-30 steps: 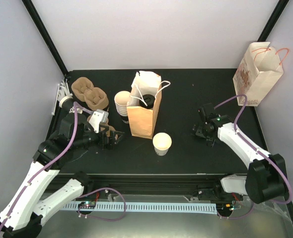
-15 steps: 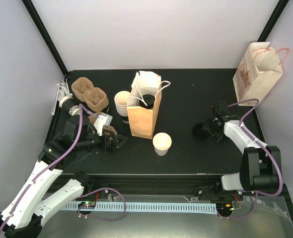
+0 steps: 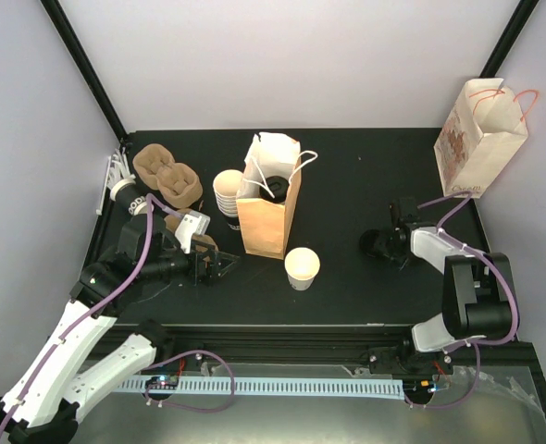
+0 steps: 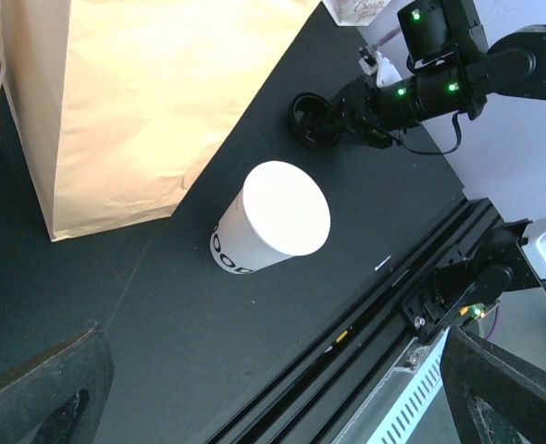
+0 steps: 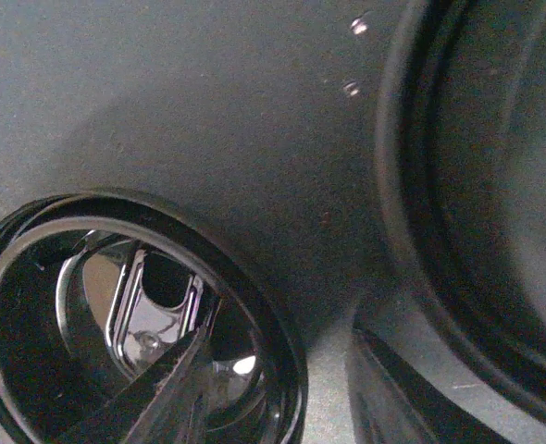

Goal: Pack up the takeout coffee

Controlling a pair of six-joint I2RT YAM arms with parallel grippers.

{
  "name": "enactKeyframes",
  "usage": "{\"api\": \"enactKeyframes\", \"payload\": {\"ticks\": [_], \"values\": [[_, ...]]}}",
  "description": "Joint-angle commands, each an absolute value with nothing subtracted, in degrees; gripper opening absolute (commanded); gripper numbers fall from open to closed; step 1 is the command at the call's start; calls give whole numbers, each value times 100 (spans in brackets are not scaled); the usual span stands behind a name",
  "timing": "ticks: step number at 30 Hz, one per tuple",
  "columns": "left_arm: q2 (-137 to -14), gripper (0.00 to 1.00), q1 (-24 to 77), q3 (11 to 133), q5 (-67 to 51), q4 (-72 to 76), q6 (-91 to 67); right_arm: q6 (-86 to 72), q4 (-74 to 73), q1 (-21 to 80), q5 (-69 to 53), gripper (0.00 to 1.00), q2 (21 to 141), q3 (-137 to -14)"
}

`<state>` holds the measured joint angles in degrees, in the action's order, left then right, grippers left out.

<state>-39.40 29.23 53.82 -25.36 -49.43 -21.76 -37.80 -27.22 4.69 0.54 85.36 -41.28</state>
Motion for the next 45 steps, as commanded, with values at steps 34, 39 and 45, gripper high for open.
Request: {"api": "enactKeyframes", "payload": {"ticks": [34, 39, 45], "values": [[-3891, 99, 2905, 5304, -3495, -3674, -2826, -3020, -3557, 712, -2489, 13, 5572, -4460], [-3734, 99, 2924, 5116, -3836, -3080, -3229, -3185, -3263, 821, -3382, 13, 5042, -4536], [-3540, 99, 2980, 4900, -3978, -2349, -3418, -3481, -2808, 1166, -4380, 14, 4725, -4771]]}}
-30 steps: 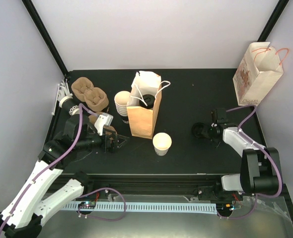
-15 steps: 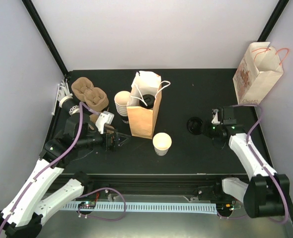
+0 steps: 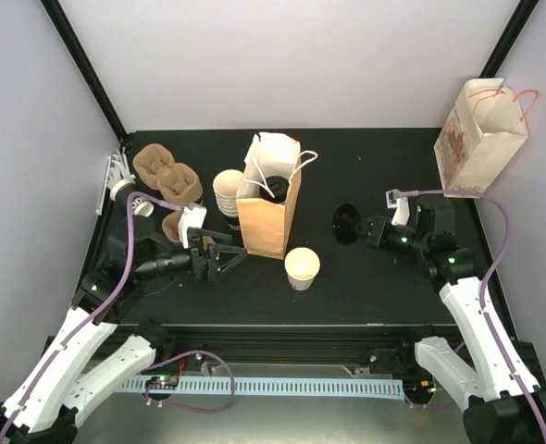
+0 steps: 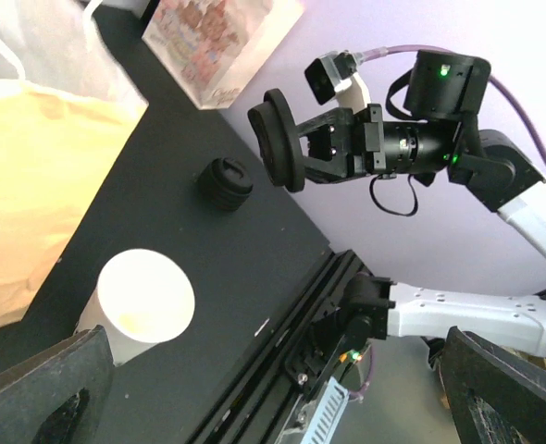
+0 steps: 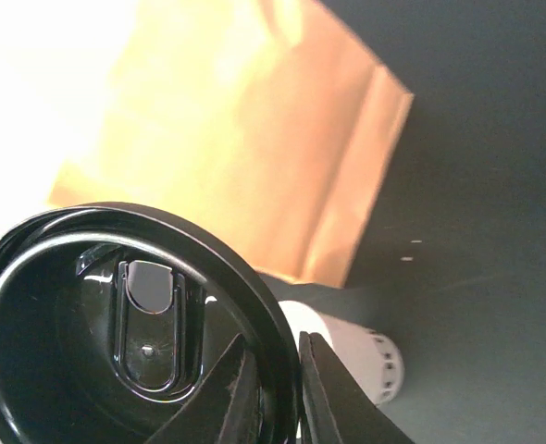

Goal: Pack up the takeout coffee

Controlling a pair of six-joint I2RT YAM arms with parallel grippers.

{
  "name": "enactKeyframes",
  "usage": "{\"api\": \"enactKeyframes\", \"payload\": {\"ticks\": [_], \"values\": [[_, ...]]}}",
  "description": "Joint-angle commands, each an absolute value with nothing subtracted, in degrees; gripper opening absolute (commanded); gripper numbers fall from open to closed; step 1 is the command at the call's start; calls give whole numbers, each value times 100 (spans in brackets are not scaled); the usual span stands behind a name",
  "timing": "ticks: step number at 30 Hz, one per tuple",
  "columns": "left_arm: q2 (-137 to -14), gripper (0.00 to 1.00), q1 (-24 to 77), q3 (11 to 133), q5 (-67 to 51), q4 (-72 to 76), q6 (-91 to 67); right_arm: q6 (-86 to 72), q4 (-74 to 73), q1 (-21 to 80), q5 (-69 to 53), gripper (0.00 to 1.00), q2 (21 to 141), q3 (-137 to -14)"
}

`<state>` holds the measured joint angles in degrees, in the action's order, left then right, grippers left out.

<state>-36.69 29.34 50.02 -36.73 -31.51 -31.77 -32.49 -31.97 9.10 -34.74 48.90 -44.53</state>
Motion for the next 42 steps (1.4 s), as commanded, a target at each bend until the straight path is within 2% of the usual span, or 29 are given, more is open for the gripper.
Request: {"api": "enactKeyframes", "payload": {"ticks": [1, 6, 12, 21, 28, 33, 39, 42], "values": [[-3538, 99, 2986, 4874, -3966, -2259, -3404, -3499, -2792, 1279, -4419, 14, 4717, -4849], [-3719, 99, 2994, 5048, -3814, -2108, -3200, -3556, -2733, 2124, -4245, 14, 4733, -5220], [-4007, 99, 3032, 5357, -4190, -1897, -3691, -3353, -2437, 2867, -3786, 14, 4707, -5336], [-3896, 99, 3248, 5408, -4297, -1774, -4192, -2984, -2284, 3178, -3316, 13, 4734, -5367], [-3932, 99, 3462, 5447, -4212, -1814, -4289, -2108, -2567, 3305, -2220, 13, 4567, -5398], [-4104, 99, 3765, 5722, -3487, -2436, -3755, -1601, -2501, 3542, -1548, 13, 4718, -5396], [-4481, 99, 4826, 6241, -1485, -3435, -3141, -1455, -2482, 4118, -559, 12, 5041, -5477], [-4745, 99, 5217, 6393, -908, -3553, -3173, -1444, -2558, 4349, -64, 12, 5199, -5587]]}}
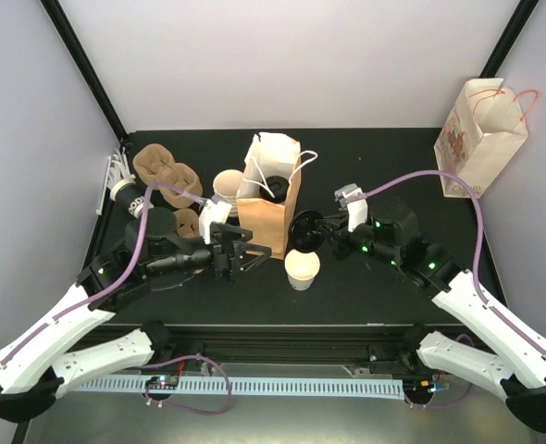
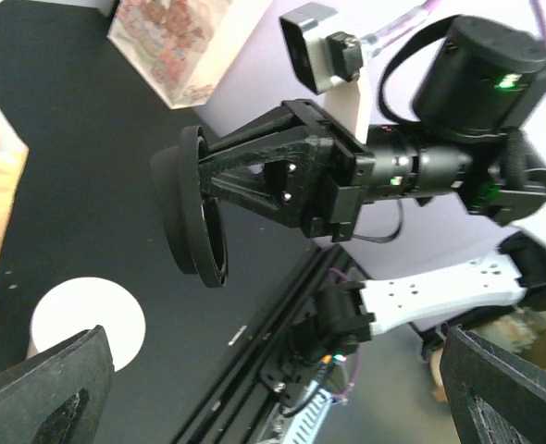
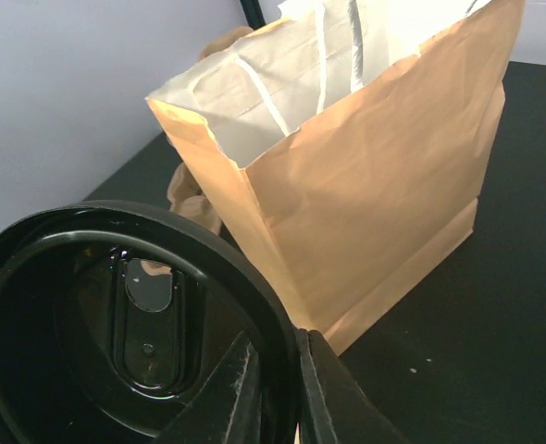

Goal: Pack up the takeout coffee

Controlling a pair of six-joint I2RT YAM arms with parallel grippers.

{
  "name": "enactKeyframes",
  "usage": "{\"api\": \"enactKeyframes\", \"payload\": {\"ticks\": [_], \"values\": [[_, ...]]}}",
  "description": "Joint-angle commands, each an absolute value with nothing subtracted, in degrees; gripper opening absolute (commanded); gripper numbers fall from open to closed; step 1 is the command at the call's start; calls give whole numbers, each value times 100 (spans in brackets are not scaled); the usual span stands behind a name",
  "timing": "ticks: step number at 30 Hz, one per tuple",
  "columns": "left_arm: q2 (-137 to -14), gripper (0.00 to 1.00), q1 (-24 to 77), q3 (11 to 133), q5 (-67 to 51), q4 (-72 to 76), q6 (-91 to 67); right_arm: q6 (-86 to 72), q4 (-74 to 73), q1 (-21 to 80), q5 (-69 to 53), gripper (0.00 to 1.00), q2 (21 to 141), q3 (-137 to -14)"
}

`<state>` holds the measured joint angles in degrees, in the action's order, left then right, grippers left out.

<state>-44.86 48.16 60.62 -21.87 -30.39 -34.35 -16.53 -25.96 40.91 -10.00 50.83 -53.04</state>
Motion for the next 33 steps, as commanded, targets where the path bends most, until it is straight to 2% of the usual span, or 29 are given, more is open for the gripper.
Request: {"api": "enactKeyframes", "payload": {"ticks": [1, 5, 8, 11, 17, 22, 33], "values": [[-4854, 98, 5333, 6466, -719, -3593, -3183, -1444, -2577, 4403, 74, 12, 5244, -5628], [-5258, 96, 5669, 6749, -52, -3829, -3245, -1461, -2594, 4551, 405, 12, 5271, -5713], [-5566, 90, 5728, 6868, 197, -3892, -3348, -1469, -2588, 4634, 457, 12, 5285, -5753], [-5899, 83, 5763, 7049, 306, -3823, -3483, -1448, -2669, 4752, 706, 12, 5344, -5793], [-6738, 80, 5853, 7718, 387, -3950, -3499, -1450, -2760, 4794, 824, 12, 5361, -5805], [-7109, 62, 5861, 8002, 440, -4125, -3469, -1461, -2795, 4807, 757, 13, 5297, -5823], [-7304, 31, 5862, 7861, 495, -3962, -3618, -1593, -2881, 4810, 677, 14, 5384, -5798]]}}
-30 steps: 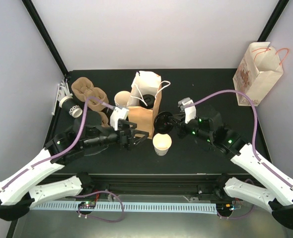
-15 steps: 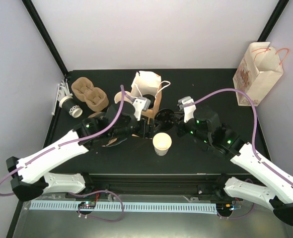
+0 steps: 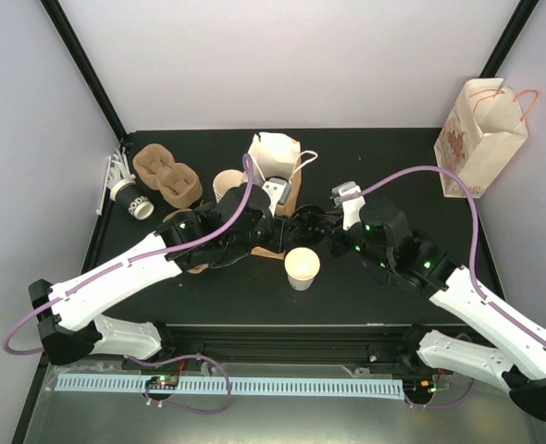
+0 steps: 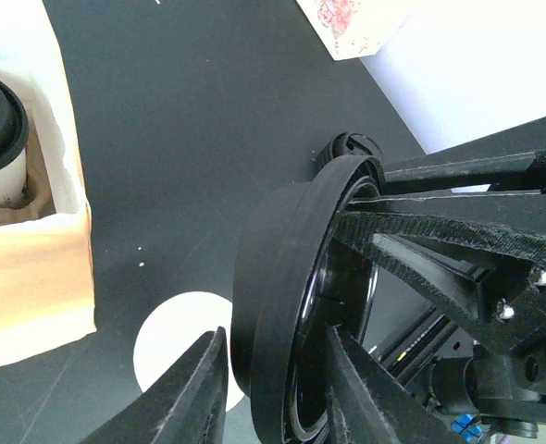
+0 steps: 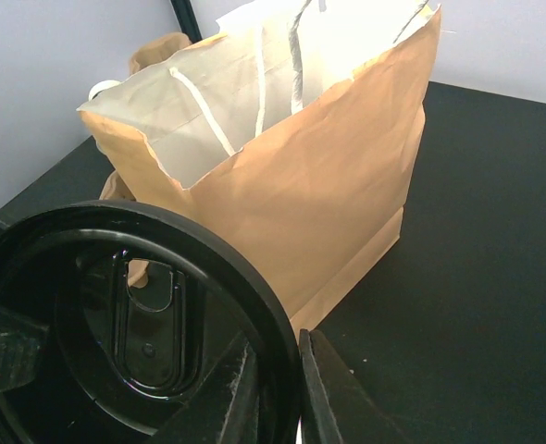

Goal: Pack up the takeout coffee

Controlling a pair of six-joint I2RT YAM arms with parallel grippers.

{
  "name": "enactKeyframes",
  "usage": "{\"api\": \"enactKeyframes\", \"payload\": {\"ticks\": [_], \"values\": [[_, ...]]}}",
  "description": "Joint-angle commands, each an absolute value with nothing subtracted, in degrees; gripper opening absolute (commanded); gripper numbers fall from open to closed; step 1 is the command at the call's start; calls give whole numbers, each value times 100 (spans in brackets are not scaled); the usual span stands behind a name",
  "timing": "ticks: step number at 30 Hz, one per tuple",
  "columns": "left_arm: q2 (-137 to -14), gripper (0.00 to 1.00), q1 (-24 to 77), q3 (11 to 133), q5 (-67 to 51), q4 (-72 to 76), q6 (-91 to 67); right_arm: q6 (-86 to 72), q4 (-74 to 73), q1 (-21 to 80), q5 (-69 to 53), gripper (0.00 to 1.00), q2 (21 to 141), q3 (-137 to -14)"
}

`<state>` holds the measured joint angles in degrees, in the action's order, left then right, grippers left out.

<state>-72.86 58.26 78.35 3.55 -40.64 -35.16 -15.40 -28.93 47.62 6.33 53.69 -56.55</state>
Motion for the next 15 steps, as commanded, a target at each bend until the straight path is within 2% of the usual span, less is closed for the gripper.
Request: {"api": "enactKeyframes", "payload": {"ticks": [1, 7, 12, 15], "values": [[-7304, 29, 5862, 7847, 517, -3944, -3632, -1601, -2878, 4815, 672, 14, 5395, -5793], [-7586, 24, 5862, 7865, 546, -3975, -3647, -1615, -2888, 4813, 650, 16, 5428, -5792], [-7632, 10, 5855, 7846, 583, -4019, -3672, -1641, -2900, 4822, 627, 16, 5406, -5755], [-7614, 8, 5839, 7785, 657, -3990, -3680, -1660, -2900, 4816, 594, 23, 5367, -5727]]}}
